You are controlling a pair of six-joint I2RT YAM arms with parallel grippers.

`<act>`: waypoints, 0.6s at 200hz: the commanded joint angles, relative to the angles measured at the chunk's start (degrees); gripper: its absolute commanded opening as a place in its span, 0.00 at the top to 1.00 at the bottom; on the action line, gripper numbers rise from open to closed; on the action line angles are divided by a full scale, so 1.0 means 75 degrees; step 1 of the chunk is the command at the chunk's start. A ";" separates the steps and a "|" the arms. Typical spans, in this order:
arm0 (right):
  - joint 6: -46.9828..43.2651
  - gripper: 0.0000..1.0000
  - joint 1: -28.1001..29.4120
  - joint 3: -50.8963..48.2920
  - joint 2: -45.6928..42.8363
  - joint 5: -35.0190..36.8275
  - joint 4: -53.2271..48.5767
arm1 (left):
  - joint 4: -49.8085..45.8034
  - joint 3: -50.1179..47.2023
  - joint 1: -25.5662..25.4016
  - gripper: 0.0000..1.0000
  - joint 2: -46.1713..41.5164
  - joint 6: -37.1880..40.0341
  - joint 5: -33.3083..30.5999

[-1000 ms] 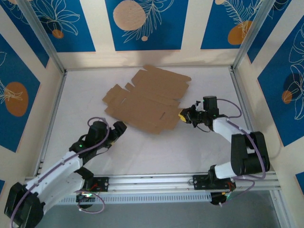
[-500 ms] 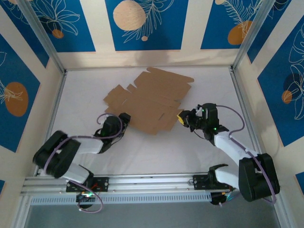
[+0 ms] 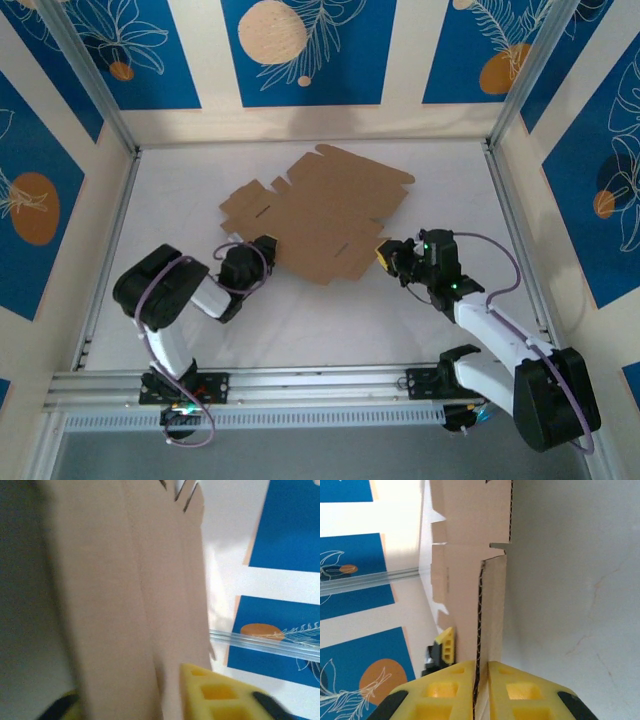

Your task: Fold the paper box

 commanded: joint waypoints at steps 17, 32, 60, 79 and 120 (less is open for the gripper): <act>-0.0168 0.79 0.0253 -0.0050 -0.0196 0.0597 -0.0537 | -0.0524 0.0118 -0.0029 1.00 -0.0537 0.0536 -0.0040; -0.0328 0.60 0.0459 0.0150 -0.0299 0.0866 -0.0976 | -0.0687 0.0183 -0.0010 1.00 -0.0736 0.0712 0.0030; -0.0893 0.12 0.0745 0.0920 -0.0675 0.1702 -0.2908 | -0.2975 0.0698 0.0213 1.00 -0.1999 0.1920 0.0435; -0.1470 0.02 0.0771 0.1512 -0.1032 0.2173 -0.4383 | -0.6111 0.1740 0.0270 1.00 -0.3365 0.3903 0.0253; -0.3253 0.02 0.1374 0.2881 -0.1340 0.3427 -0.6554 | -0.9633 0.4456 0.0415 1.00 -0.3809 0.7729 0.0228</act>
